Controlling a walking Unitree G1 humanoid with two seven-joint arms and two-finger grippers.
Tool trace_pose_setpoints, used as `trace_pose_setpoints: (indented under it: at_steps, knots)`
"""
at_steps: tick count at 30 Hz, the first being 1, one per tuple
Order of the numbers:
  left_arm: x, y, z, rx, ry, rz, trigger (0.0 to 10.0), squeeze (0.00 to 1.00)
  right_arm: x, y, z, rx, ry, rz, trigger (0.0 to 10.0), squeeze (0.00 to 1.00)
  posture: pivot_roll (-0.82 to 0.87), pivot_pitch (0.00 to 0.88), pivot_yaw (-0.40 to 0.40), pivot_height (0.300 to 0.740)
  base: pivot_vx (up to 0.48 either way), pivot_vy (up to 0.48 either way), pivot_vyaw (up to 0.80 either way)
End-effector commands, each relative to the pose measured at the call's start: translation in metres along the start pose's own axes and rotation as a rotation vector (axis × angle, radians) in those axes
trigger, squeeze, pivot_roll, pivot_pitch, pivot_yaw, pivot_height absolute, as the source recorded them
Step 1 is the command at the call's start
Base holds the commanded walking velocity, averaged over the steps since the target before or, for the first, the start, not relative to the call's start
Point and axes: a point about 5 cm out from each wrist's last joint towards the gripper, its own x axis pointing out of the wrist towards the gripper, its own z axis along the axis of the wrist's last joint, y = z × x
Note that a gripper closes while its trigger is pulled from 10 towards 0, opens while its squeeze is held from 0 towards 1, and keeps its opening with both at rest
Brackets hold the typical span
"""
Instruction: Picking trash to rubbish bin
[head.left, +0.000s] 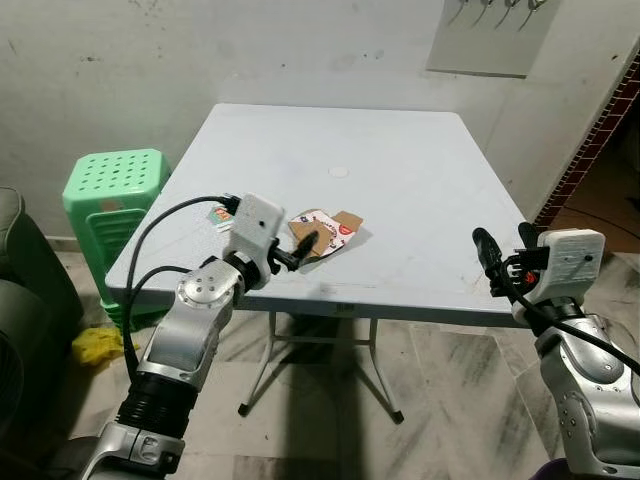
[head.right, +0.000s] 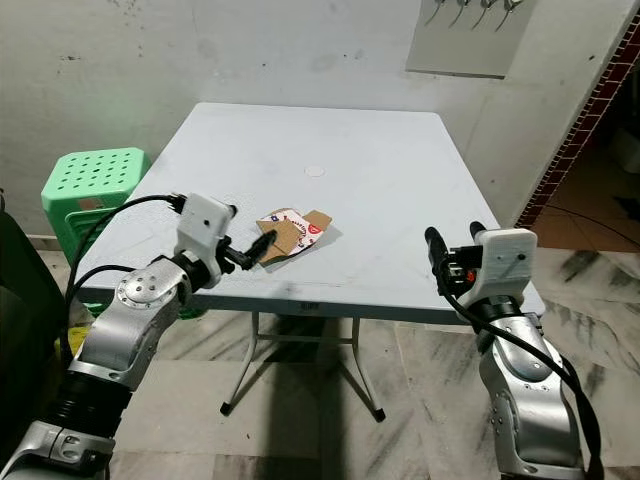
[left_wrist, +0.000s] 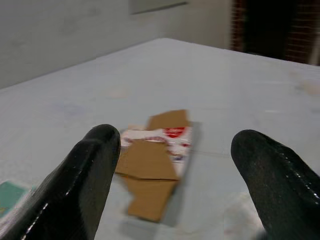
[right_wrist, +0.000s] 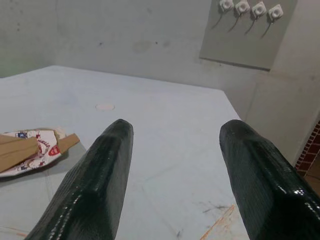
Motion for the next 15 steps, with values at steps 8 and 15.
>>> trace_pose_setpoints:
  at_steps: [8, 15]
  knots:
    - [0.014, 0.002, -0.001, 0.069, 0.017, -0.069, 10.0, 0.00, -0.006, -0.003, 0.005, -0.005, -0.006, -0.006, 10.0, 0.00, -0.11, 0.091, -0.027, 0.740, 0.000, 0.000, 0.00]
    - [0.021, 0.006, 0.014, 0.069, -0.032, -0.083, 10.0, 0.00, -0.007, -0.002, 0.010, 0.007, -0.025, -0.023, 10.0, 0.00, -0.12, 0.115, -0.015, 0.740, 0.000, 0.000, 0.00]
